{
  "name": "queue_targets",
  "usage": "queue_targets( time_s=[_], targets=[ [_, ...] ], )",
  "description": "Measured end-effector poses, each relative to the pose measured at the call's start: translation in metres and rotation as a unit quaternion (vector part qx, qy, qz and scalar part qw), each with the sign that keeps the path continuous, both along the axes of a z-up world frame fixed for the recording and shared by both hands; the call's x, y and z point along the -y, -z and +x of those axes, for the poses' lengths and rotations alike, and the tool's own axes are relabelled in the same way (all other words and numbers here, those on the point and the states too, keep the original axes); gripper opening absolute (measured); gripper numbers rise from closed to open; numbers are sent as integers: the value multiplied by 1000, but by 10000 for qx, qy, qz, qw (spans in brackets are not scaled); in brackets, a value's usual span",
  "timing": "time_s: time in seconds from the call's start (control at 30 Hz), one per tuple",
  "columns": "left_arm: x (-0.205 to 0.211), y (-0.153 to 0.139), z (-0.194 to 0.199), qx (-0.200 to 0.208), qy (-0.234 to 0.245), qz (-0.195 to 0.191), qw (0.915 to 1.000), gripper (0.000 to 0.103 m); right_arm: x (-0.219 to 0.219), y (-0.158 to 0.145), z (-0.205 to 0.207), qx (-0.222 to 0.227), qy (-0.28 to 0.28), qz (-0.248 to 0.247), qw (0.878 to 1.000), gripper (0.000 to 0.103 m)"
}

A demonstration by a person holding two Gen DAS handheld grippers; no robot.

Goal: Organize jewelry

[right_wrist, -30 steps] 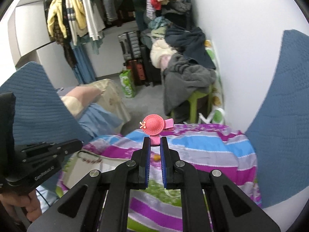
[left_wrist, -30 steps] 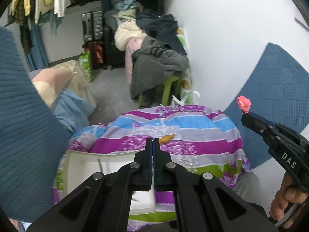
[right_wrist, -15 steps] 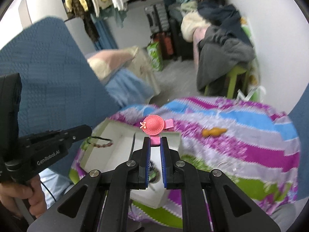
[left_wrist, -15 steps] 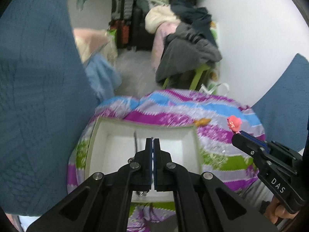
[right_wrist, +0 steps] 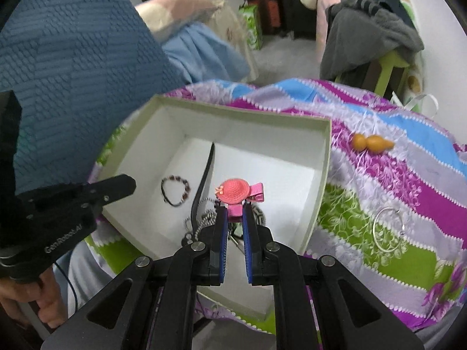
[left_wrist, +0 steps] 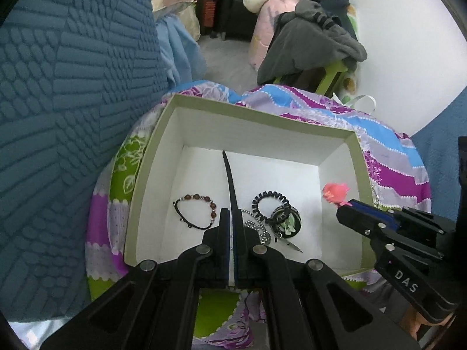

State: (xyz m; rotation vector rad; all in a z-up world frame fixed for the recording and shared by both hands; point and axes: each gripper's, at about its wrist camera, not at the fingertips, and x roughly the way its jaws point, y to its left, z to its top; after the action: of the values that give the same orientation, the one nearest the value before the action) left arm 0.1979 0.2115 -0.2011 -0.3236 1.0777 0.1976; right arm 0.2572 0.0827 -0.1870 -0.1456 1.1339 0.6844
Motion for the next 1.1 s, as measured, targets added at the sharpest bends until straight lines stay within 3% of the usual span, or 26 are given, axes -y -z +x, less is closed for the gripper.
queue_targets(
  time_s=[0.07,0.13,0.2,0.23,0.3,0.33,0.5,0.7,0.97,1.1],
  targets=[
    [0,-1,0,-12,0,-47,10000,1,2,0,0,14,8,-58,10000,14],
    [1,-6,-1,45,-58,-15,10000,1,5,-5,0,82,44,-42,9999,32],
    [3,-14,0,127,-50,-1,9999,6,9,-14,0,169,70,34,9998,41],
    [5,-18,0,119,-59,46,9999,13,11,-19,0,235,78,42,9997,49],
    [6,-28,-3,188,-115,130,9997,56,15,-31,0,385,122,52,9992,57],
    [8,-35,-5,292,-145,162,9993,59,17,-37,0,438,123,89,9989,57],
    [14,-71,-16,525,-217,322,9979,61,29,-77,-4,815,115,228,9963,59],
    [24,-139,-37,1095,-275,582,9919,79,50,-145,-13,1385,251,598,9882,69],
    [45,-227,-73,1695,-285,1033,9797,82,83,-233,-50,2147,373,1112,9696,77],
    [58,-261,-95,2016,-237,1145,9725,82,96,-261,-71,2437,390,1224,9613,79]
  ],
)
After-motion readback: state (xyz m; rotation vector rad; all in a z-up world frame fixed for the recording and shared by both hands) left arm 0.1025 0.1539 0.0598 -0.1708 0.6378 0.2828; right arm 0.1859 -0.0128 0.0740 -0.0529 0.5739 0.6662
